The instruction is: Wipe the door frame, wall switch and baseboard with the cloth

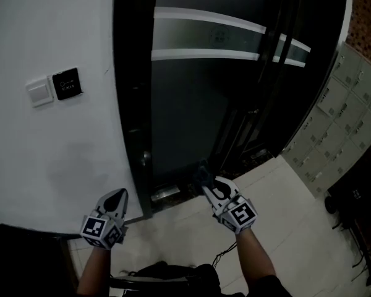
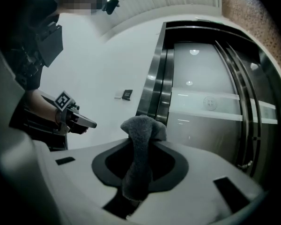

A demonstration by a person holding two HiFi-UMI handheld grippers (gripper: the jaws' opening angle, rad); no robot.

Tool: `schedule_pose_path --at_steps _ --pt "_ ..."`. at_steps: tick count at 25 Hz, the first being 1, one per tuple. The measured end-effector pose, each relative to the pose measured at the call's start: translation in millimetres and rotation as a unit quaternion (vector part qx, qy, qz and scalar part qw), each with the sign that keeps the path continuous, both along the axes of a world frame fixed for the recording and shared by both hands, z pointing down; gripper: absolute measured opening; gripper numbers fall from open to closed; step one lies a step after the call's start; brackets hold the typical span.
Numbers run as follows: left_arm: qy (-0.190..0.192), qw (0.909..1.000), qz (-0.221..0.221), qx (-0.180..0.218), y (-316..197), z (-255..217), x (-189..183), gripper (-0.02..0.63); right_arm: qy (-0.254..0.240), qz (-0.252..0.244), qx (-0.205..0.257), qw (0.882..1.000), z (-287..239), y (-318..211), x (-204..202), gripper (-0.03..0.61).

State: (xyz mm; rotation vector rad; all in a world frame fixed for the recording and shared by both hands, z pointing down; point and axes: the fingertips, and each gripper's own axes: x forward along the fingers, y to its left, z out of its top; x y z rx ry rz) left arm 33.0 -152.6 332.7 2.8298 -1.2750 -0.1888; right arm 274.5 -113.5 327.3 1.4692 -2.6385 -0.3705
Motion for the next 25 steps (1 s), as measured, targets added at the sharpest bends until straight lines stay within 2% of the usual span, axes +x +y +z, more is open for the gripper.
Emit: schedule_pose_path --at_steps 3,6,10,13,16,20,23,25 --pt "0.015 0.9999 -0.006 -0.003 -1 5 60 0.002 0.02 -0.023 0.003 1.0 -6 6 46 0.086" --pt "0.003 0.9999 -0.011 -0.007 -2 3 108 0.002 0.033 -0.049 0.014 0.998 -15 -4 82 0.086" --pt "-0.012 0.9995 -0.028 -0.004 -20 -5 136 0.002 0.02 -0.099 0.039 0.994 -31 -47 94 0.086" --pt "-0.019 0.9977 -0.065 -0.005 -47 -5 129 0.002 0.019 -0.148 0.057 0.987 -49 -91 81 0.086" --pt "-0.017 0.9926 -0.12 -0.006 -79 -9 103 0.002 0.043 -0.19 0.077 0.978 -70 -127 61 0.086" --pt "-0.009 0.9849 -0.171 0.026 -121 -27 88 0.002 0.089 -0.235 0.127 0.96 -98 -169 41 0.086" --pt "-0.009 0.9765 -0.211 0.045 -128 -42 76 0.002 0.082 -0.286 0.174 0.939 -121 -198 11 0.086" --pt "-0.03 0.9684 -0.242 0.053 -124 -43 66 0.002 0.089 -0.328 0.22 0.914 -138 -208 -16 0.086"
